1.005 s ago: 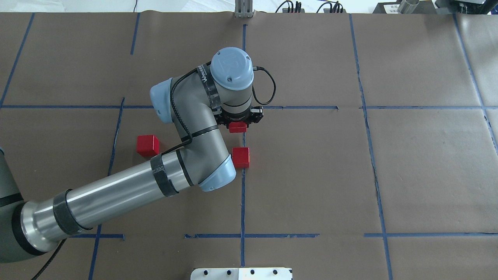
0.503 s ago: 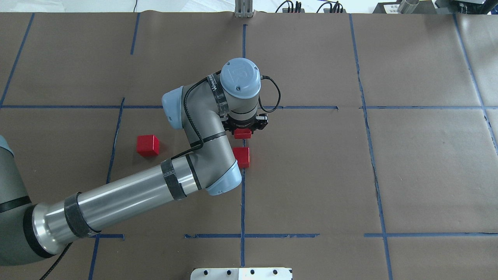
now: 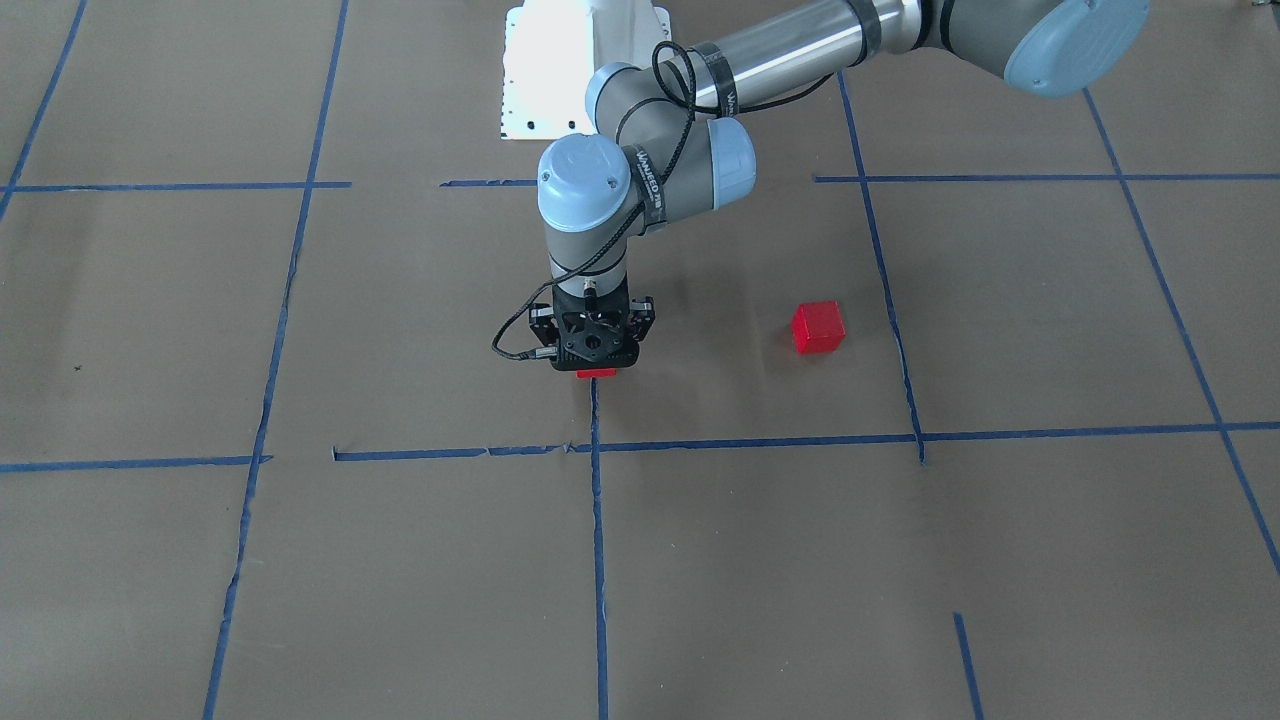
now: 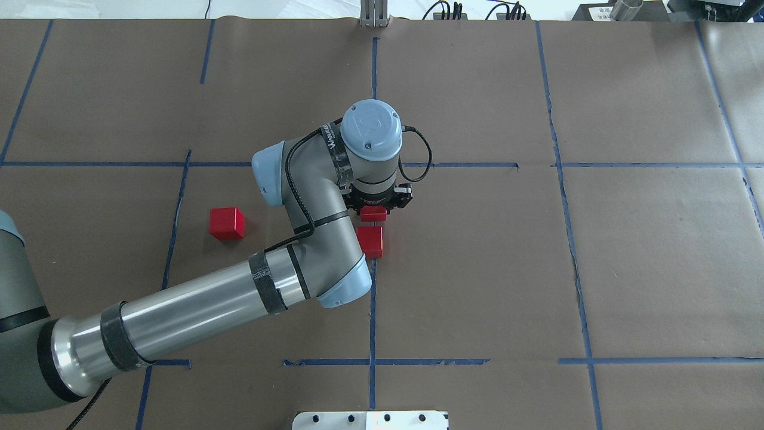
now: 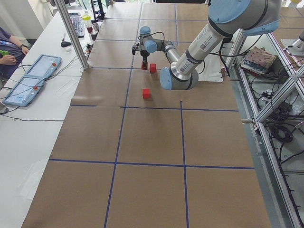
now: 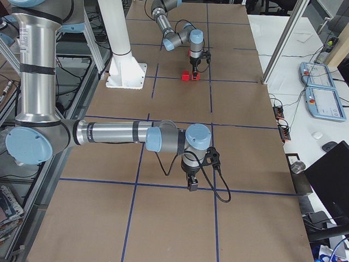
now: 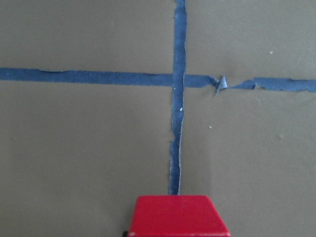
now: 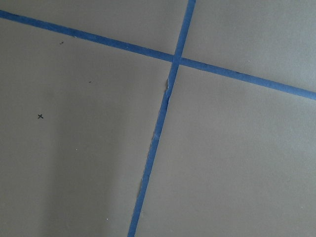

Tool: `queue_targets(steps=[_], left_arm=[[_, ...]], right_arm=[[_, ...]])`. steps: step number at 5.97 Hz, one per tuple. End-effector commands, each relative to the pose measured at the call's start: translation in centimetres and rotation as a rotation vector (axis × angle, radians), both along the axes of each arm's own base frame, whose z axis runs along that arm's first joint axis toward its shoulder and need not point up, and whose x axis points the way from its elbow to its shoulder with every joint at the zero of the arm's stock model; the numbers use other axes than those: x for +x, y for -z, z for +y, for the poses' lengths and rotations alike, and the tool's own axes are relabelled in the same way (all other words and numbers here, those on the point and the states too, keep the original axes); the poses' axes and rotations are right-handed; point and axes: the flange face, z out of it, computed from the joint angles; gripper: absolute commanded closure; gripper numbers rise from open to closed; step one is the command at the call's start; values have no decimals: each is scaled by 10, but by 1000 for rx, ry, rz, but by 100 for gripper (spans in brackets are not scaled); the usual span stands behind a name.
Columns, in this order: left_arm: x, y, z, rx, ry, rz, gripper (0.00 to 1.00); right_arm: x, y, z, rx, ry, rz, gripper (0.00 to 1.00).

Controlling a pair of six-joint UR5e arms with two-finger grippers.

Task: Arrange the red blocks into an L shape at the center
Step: 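Lower the cube against the placed cube and open the left gripper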

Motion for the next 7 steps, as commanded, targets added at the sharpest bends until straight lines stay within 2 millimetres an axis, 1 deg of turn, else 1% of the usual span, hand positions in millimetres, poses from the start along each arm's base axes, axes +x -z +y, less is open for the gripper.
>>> queue_targets(steps=[1,3,5,7], left_arm=[[1,-3,1,-3,-2,-4,91],[6,-4,7,-5,-10,-7,86],[8,-5,10,-6,-15,-8,83],[8,-11,10,-10,-17,-14,83]], right_arm=[[0,1,-1,1,0,0,0],[0,1,-1,3,0,0,0],[0,2,-2,5,0,1,0],[-1,4,-3,7,0,0,0]])
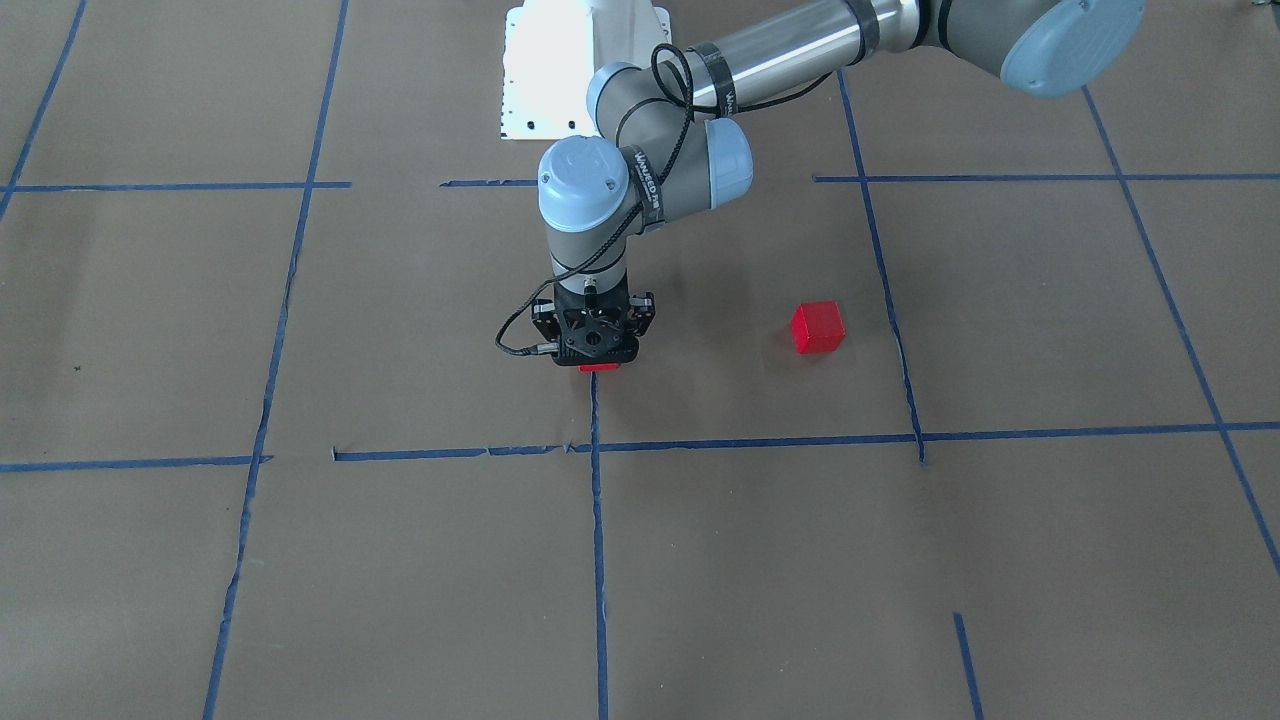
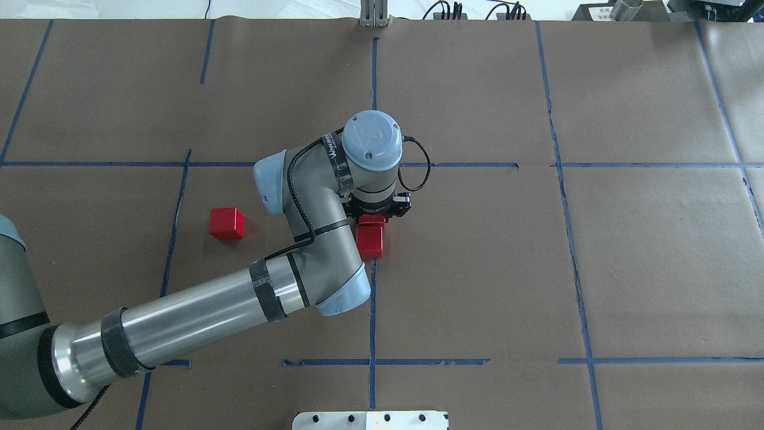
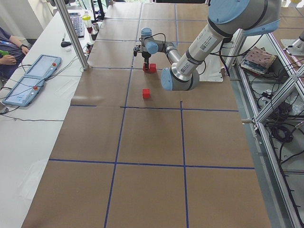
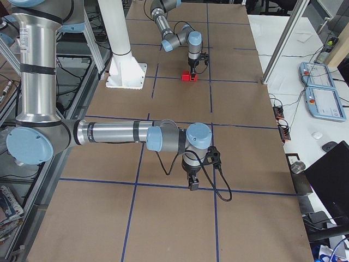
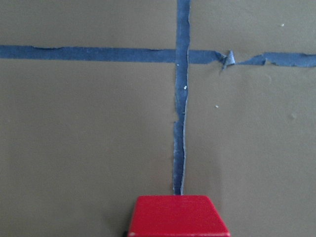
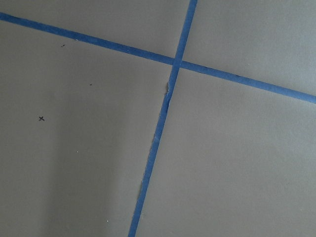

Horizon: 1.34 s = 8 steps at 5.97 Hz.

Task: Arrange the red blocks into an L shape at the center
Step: 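Lower the cube against the placed cube and open the left gripper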

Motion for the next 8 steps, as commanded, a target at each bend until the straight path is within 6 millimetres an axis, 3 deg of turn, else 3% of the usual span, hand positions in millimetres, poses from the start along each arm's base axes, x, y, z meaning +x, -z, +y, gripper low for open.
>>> queue_targets(steps=[1,7,8], left_arm=[[0,-6,0,-3,-1,-6,81],[1,-2,8,-49,-53,27,80],[1,-2,8,-49,-53,27,70]], right_arm=[[0,1,0,1,0,0,0],[0,1,-2,2,-1,0,0],[0,2,-2,5,0,0,0]])
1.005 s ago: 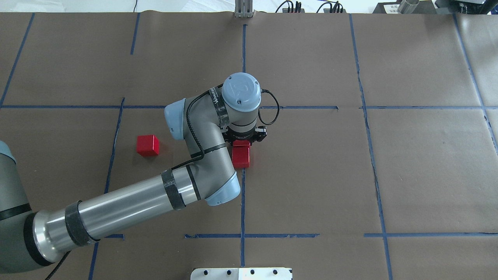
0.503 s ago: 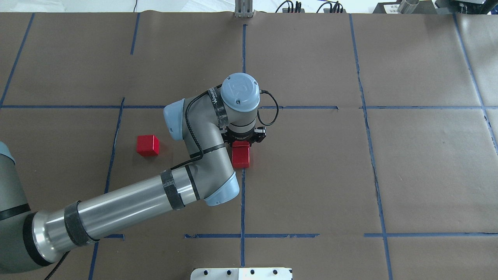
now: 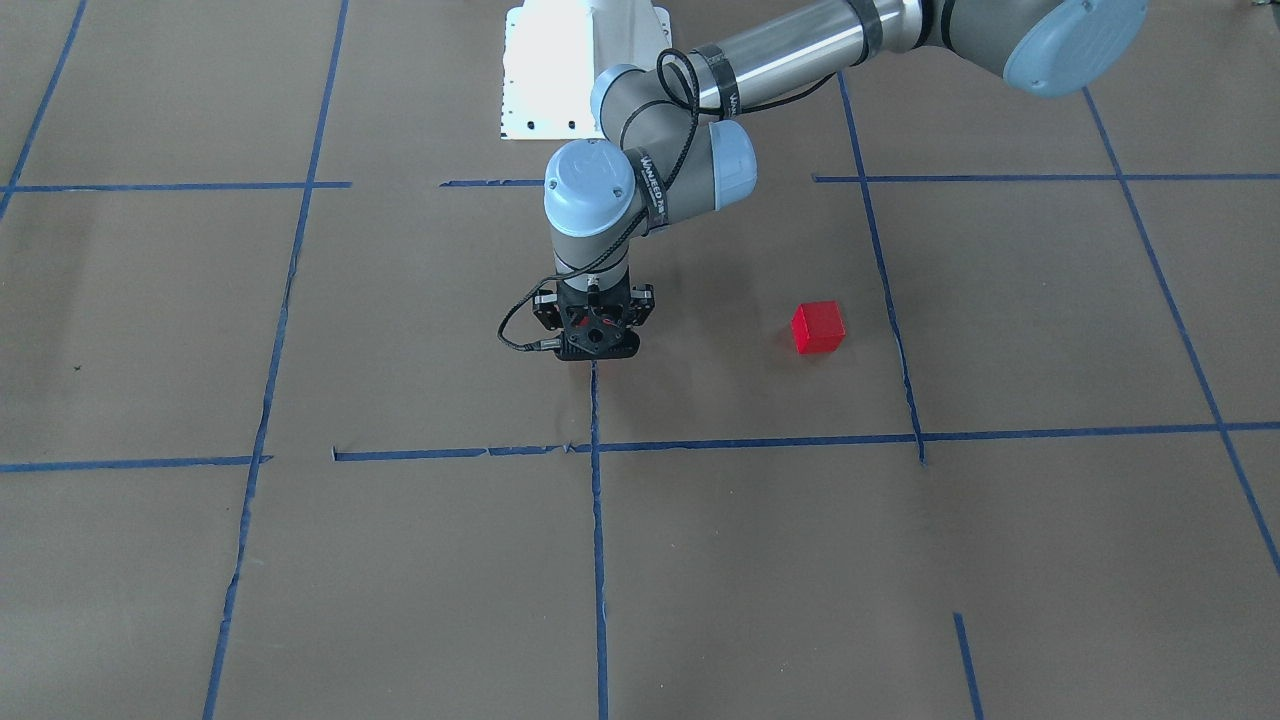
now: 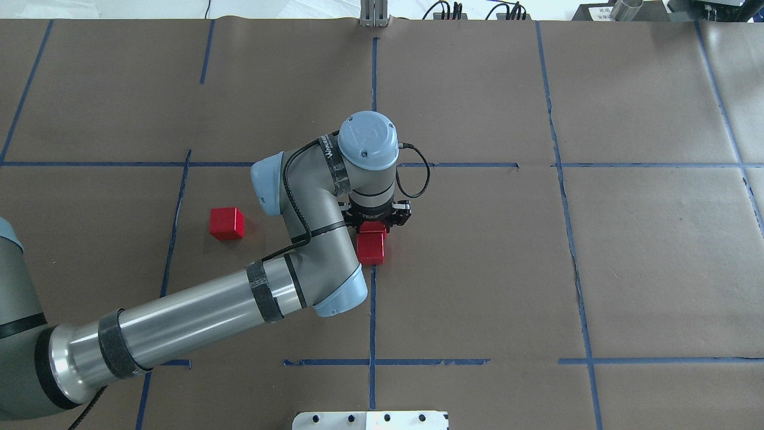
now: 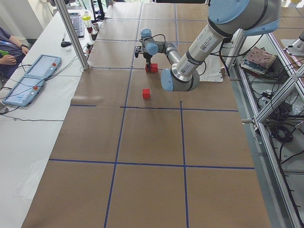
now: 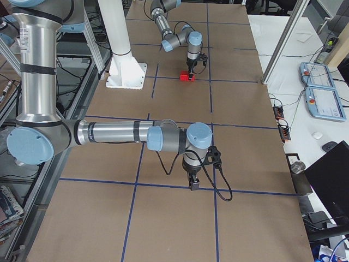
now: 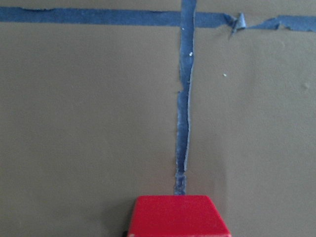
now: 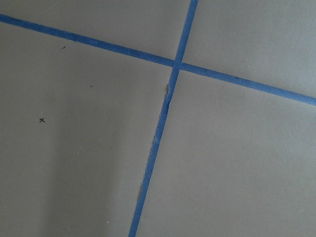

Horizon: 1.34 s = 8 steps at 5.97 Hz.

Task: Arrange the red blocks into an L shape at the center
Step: 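Move the left gripper to the remaining red cube nearer the left arm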

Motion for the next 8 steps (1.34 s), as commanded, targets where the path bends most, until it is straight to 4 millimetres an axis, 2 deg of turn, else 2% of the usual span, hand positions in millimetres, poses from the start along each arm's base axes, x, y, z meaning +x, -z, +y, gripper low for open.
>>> queue_targets(steps=[1,4,5,6,7,8], left_arm=[[0,-2,0,-2,-1,-2,51],[-2,-4,-1,0,-2,-8,0],[-5,-3,-4,-1,5,-8,0],[-29,15,-15,5,29,8,0],[-66,31,-25,-20,52,-12,0],[-117,9,-20,-21,73,13,0]], right_arm=[[0,2,-1,3,-1,0,0],[0,3,-1,2,-3,-2,0],[0,2,-1,0,-4,-1,0],[0,2,-1,0,-4,-1,0],[-1,3,-2,3,-3,-2,0],[0,3,-2,3,-4,-2,0]])
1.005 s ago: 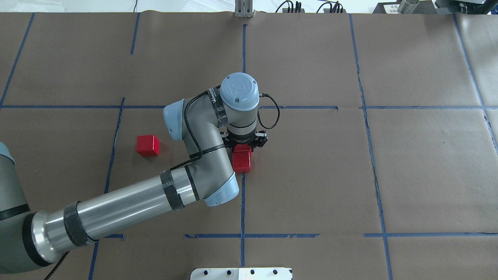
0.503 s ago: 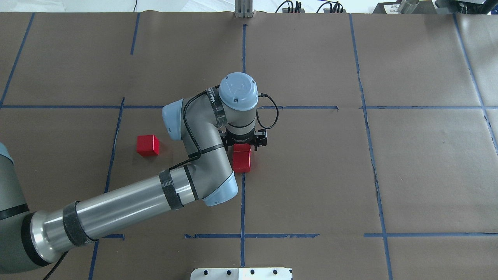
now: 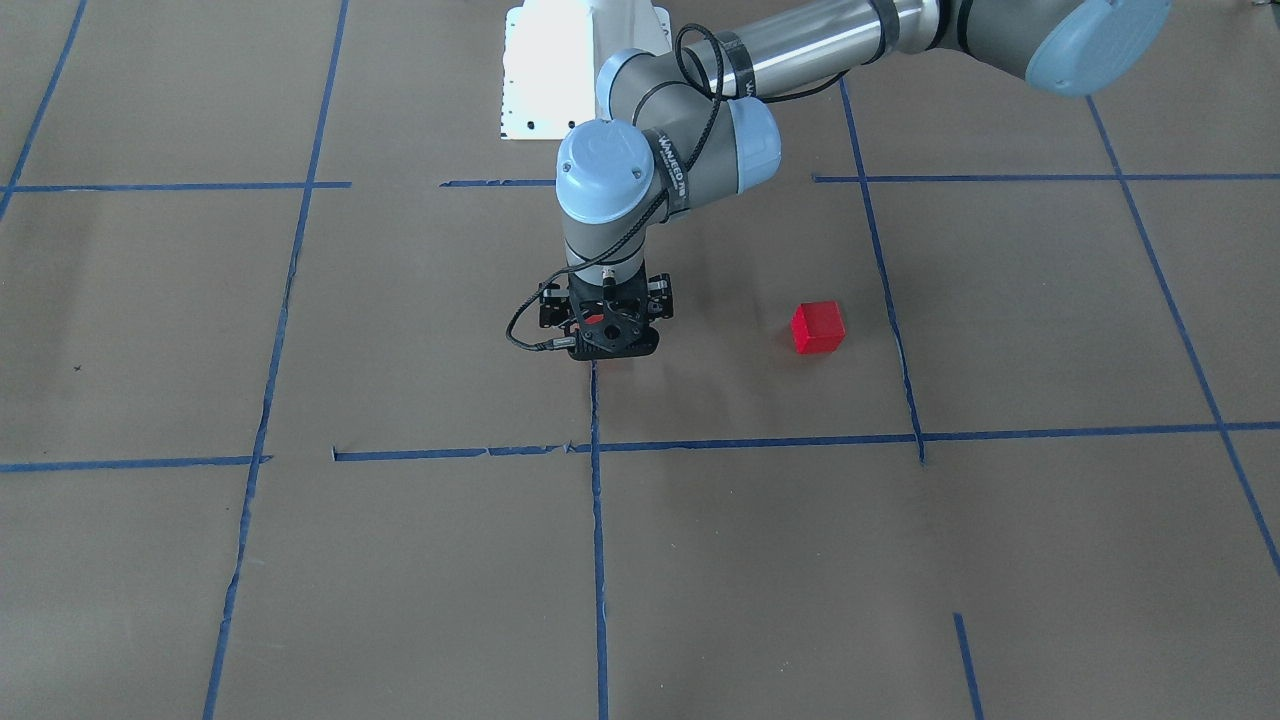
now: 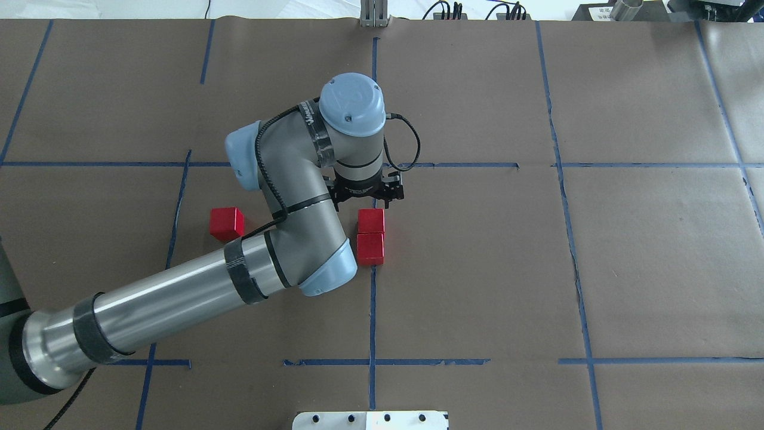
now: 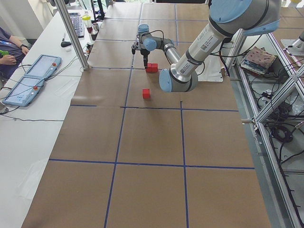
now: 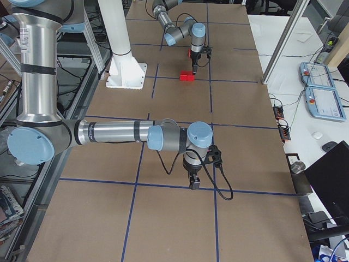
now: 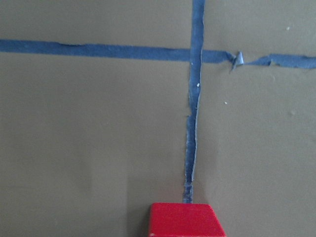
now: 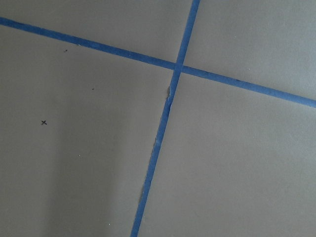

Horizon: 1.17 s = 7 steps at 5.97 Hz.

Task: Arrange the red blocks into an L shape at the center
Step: 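Move the left gripper to the remaining red cube nearer the left arm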

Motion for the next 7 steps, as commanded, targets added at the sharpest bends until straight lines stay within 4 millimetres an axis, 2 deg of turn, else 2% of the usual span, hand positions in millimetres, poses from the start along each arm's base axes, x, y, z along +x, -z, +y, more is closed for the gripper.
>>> queue_targets(steps=[1,2,3,4,5,7], left_arm=[[-105,-52,5,15,0,31,0],[-157,-102,17,14,5,-2,0],[-179,-154,24,22,-16,-33,0],[-181,-174,26,54,-50,-34,0],[-174,-189,28,52,-54,-31,0],[-156,-197,27,40,-69,-40,0]], right_arm=[[0,0,0,1,-1,0,0],[0,0,0,1,-1,0,0],[0,0,0,0,-2,0,0],[0,0,0,0,-2,0,0],[0,0,0,0,-2,0,0],[0,0,1,-2,-2,0,0]])
